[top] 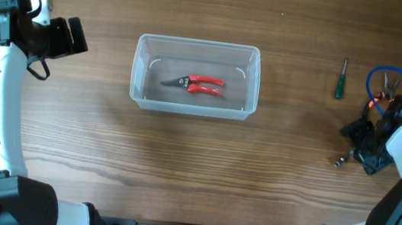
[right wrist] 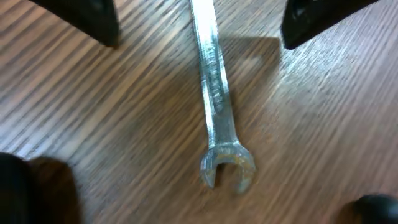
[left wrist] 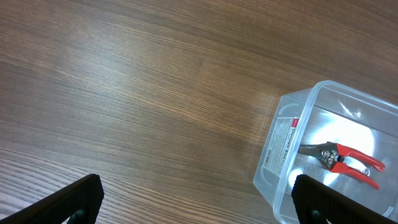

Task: Pack container
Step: 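Move the right gripper to the steel wrench and grasp it, then carry the wrench with the right gripper and release into container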

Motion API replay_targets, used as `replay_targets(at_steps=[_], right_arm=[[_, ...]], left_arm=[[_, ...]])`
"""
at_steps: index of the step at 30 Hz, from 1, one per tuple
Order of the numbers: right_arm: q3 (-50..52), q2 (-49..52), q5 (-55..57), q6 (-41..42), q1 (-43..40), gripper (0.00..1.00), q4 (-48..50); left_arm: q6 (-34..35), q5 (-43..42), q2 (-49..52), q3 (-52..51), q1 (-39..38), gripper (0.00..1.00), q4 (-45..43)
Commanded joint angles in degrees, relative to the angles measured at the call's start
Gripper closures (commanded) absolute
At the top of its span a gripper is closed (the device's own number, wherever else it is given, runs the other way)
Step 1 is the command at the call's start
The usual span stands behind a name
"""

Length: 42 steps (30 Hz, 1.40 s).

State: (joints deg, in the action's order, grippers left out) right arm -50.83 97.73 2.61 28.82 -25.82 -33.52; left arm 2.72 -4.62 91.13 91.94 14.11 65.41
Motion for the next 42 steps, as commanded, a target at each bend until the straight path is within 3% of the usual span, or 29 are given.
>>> replay_targets(at_steps=[1, 3, 6, 10, 16, 32, 42], right_arm=[[1.4, 4.3, -2.6, -0.2, 0.0, 0.32, 0.9], [1.4, 4.3, -2.7, -0.2, 0.0, 0.41, 0.9], [1.4, 4.3, -2.7, -0.2, 0.0, 0.64, 0.5], [1.4, 4.3, -2.7, -0.2, 0.0, 0.73, 0.0], [1.4, 4.3, -2.7, -0.3, 0.0, 0.95, -0.4], [-0.9, 1.2, -2.5, -3.2, 1.0, 0.96, -2.8], [-13.7, -7.6, -2.9, -15.5, 13.4, 0.96, -12.7]], left_arm=[[0.8, -1.1, 0.5, 0.2, 0.3, 0.00, 0.1], [0.8, -1.1, 0.5, 0.2, 0.3, 0.00, 0.1], [0.8, -1.1, 0.5, 0.2, 0.3, 0.00, 0.3], [0.8, -1.1, 0.5, 0.2, 0.3, 0.00, 0.3], [0.8, -1.1, 0.5, 0.2, 0.3, 0.00, 0.4], [0.8, -1.1, 0.5, 0.2, 0.3, 0.00, 0.5], [0.7, -1.1, 0.5, 0.2, 0.3, 0.00, 0.4]])
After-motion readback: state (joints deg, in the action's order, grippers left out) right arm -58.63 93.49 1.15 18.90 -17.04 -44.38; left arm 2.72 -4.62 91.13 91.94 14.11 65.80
